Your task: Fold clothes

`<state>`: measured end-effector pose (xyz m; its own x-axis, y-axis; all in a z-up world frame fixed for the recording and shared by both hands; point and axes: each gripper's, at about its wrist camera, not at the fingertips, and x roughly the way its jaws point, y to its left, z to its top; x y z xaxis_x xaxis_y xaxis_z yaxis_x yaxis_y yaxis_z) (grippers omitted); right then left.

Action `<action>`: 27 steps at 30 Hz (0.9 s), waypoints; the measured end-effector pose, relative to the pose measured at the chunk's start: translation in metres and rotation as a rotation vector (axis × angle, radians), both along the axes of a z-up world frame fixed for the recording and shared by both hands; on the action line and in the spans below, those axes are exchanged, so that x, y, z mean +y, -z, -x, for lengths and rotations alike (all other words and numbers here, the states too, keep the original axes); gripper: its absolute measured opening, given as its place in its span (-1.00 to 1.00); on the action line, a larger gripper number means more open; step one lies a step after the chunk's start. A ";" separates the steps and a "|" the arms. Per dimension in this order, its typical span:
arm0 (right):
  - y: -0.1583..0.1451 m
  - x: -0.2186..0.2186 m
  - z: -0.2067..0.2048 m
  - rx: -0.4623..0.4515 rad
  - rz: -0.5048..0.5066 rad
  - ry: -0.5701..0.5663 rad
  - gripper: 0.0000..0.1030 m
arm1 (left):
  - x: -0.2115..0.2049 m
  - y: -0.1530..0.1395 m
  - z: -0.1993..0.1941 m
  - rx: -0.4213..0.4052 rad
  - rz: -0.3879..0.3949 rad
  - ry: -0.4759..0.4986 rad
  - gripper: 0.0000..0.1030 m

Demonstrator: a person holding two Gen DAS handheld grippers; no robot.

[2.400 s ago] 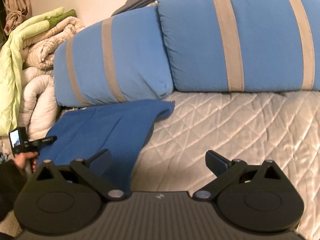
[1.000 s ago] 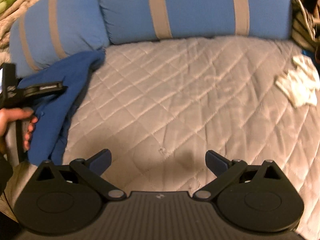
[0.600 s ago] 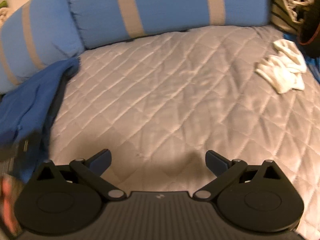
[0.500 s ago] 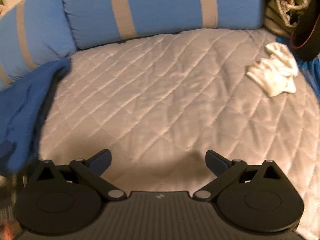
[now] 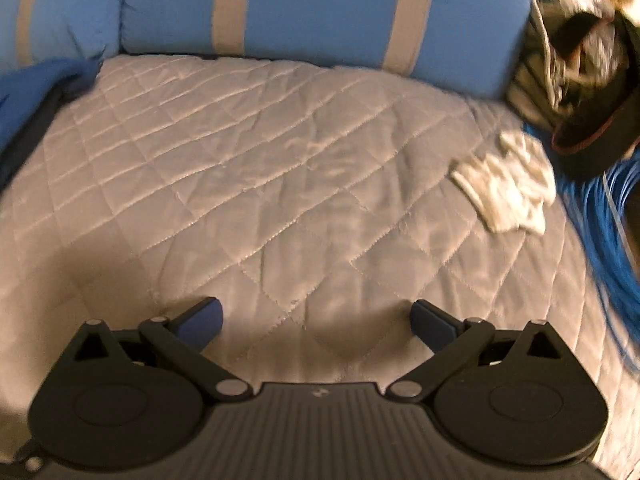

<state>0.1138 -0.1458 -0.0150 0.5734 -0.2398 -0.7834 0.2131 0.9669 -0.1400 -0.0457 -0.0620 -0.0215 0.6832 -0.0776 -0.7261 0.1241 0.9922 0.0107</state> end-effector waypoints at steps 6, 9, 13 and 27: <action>0.001 0.009 -0.003 -0.012 0.017 0.075 1.00 | -0.001 -0.001 0.007 0.008 -0.005 0.031 1.00; 0.002 0.011 -0.002 -0.022 0.021 0.090 1.00 | 0.001 0.000 0.006 0.002 0.007 0.047 1.00; 0.002 0.011 0.000 -0.034 0.018 0.094 1.00 | 0.000 0.002 0.011 -0.023 0.001 0.050 1.00; 0.002 0.013 0.004 -0.043 0.013 0.085 1.00 | -0.003 0.004 0.016 -0.058 -0.009 0.045 1.00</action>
<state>0.1096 -0.1323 -0.0171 0.5834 -0.2993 -0.7550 0.3007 0.9432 -0.1415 -0.0616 -0.0654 -0.0255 0.7204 -0.1025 -0.6860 0.1674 0.9855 0.0285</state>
